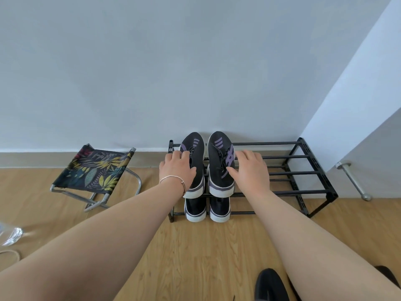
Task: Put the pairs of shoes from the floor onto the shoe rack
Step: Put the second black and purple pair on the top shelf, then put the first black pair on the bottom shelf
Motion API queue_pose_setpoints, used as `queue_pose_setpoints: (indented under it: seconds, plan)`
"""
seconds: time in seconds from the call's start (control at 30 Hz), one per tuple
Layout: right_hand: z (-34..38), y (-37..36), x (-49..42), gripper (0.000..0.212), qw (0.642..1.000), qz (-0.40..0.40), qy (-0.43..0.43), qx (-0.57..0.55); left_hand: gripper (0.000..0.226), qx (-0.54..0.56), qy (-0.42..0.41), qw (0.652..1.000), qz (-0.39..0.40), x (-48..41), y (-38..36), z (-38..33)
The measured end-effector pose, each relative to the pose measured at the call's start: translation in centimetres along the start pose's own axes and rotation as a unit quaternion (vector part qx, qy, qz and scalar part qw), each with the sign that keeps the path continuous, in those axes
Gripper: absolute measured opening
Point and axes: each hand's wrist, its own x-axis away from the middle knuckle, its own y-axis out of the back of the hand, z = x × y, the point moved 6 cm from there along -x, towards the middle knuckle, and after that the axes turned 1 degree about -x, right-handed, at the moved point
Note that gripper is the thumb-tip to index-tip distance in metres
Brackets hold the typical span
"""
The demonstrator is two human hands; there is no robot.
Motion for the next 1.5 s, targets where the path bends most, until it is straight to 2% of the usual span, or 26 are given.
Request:
queue_pose_setpoints:
  seconds: [0.1, 0.3, 0.77, 1.13, 1.33, 1.4, 1.5]
  plan:
    - [-0.3, 0.6, 0.1, 0.059, 0.998, -0.025, 0.019, 0.050, 0.060, -0.053, -0.023, 0.998, -0.007, 0.2, 0.1, -1.1]
    - [-1.9, 1.0, 1.9, 0.063, 0.995, -0.034, 0.033, 0.083, 0.071, -0.059, -0.063, 0.996, 0.004, 1.6, -1.1, -3.7]
    - [-14.2, 1.3, 14.1, 0.061, 0.992, 0.006, -0.067, 0.104, 0.071, -0.066, -0.165, 0.984, 0.027, 9.1, -7.7, -14.6]
    - [-21.5, -3.9, 26.3, 0.060, 0.979, 0.082, -0.152, 0.104, 0.065, -0.084, -0.198, 0.967, 0.133, 17.9, -17.7, -17.2]
    - [-24.9, -6.2, 31.7, 0.056, 0.963, 0.104, -0.223, 0.106, 0.067, -0.083, -0.198, 0.957, 0.196, 21.3, -21.8, -17.5]
    - [-26.0, -6.3, 33.4, 0.051, 0.952, 0.086, -0.281, 0.083, 0.066, -0.074, -0.190, 0.955, 0.217, 22.2, -22.7, -17.5]
    - [-27.7, -6.5, 36.3, 0.046, 0.915, 0.067, -0.397, 0.016, 0.060, -0.057, -0.158, 0.951, 0.261, 23.6, -24.2, -17.1]
